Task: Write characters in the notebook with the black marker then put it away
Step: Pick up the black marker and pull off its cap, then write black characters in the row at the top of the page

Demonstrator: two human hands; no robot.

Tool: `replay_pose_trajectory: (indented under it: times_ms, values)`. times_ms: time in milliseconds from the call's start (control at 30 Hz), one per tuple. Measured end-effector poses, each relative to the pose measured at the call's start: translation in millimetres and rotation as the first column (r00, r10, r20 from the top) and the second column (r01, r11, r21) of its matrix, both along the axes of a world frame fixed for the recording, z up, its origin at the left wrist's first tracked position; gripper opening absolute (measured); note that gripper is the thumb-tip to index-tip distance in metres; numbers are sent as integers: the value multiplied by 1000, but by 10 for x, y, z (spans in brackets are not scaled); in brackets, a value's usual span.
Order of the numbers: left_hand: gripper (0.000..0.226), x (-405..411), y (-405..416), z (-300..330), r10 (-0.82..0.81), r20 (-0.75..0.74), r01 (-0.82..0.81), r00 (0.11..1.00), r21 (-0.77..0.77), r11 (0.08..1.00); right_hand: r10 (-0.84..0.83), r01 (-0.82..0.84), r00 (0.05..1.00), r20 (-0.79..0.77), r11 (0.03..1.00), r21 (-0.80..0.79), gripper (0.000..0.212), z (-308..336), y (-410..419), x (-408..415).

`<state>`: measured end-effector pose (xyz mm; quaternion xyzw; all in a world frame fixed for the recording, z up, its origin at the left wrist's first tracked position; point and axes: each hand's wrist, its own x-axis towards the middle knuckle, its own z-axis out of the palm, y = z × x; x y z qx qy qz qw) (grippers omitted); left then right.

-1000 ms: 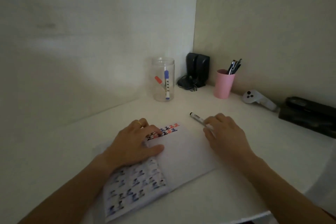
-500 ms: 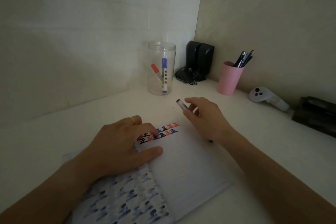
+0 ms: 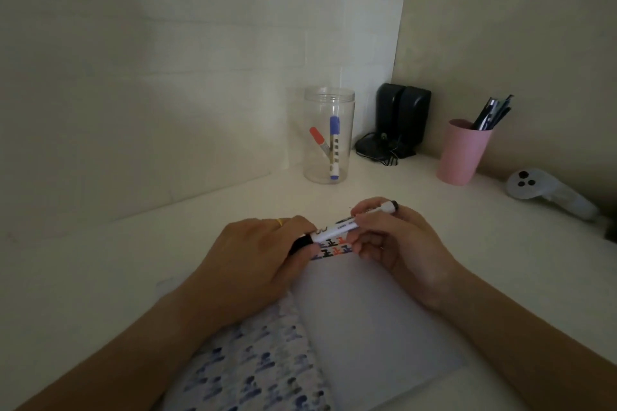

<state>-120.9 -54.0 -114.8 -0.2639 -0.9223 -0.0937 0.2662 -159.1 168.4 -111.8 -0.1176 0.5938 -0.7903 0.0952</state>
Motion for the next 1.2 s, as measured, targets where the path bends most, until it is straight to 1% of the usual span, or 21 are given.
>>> replay_pose_trajectory:
  times_ms: [167,267,333,400,500,567,633,667,700,733,767,800,833,867,900,933,967,1000,1067,1133,1200]
  values:
    - [36,5,58,18,-47,-13,48,999,97,994,119,-112,984,-133,992,59,29,-4,-56,90]
    - [37,14,83,23,-65,-41,70,997,141,988,79,-73,978,-191,997,40,28,-20,-102,114]
    - [42,18,105,32,-39,-48,44,998,120,992,25,-19,975,-221,999,30,34,-7,-116,120]
    - [45,47,144,34,-71,31,65,997,170,983,-7,17,966,-257,999,35,40,6,-132,129]
    - [39,91,202,39,-201,213,111,956,374,921,7,7,957,-289,999,48,38,17,-136,126]
    - [38,121,236,58,-317,368,61,874,565,823,47,-40,957,-287,999,29,31,34,-130,124]
    - [45,141,267,91,-527,512,-85,678,768,635,84,-87,958,-275,996,3,25,56,-135,131]
    - [47,147,276,105,-624,525,-137,579,817,560,97,-103,958,-271,995,-8,24,66,-132,137]
    - [47,158,279,121,-670,522,-155,529,835,528,105,-113,957,-270,993,-15,23,75,-122,140]
    - [48,158,278,130,-674,526,-155,518,833,531,107,-116,957,-270,993,-18,22,89,-108,146]
    - [48,162,274,129,-610,537,-117,583,798,591,100,-108,957,-271,994,-14,22,93,-102,154]
    - [48,156,264,106,-469,516,-40,717,702,711,86,-90,959,-270,996,-3,23,88,-106,165]
    - [47,146,253,84,-307,416,52,856,521,852,62,-61,962,-266,998,10,26,79,-120,177]
    - [44,131,243,72,-192,294,95,936,314,945,25,-20,967,-254,1000,22,30,73,-144,180]
    - [39,132,254,79,-118,198,87,973,158,984,-24,31,971,-238,999,29,34,66,-159,168]
    - [37,129,258,80,-81,142,69,987,86,994,-98,107,972,-212,994,29,35,65,-148,129]
    - [40,129,253,99,-51,115,43,992,67,997,-200,205,964,-174,979,14,35,66,-93,68]
    - [43,124,235,108,-13,80,9,997,58,998,-305,306,944,-126,952,-12,34,85,0,2]
    - [35,145,154,148,5,21,-7,1000,105,994,-445,443,894,-57,895,-45,28,113,243,-89]
    - [28,113,23,155,34,33,-39,999,182,983,-440,438,896,-60,898,-44,20,99,384,-100]
    - [32,7,-85,92,62,64,-73,996,182,981,-370,369,927,-62,929,-32,14,63,367,-87]
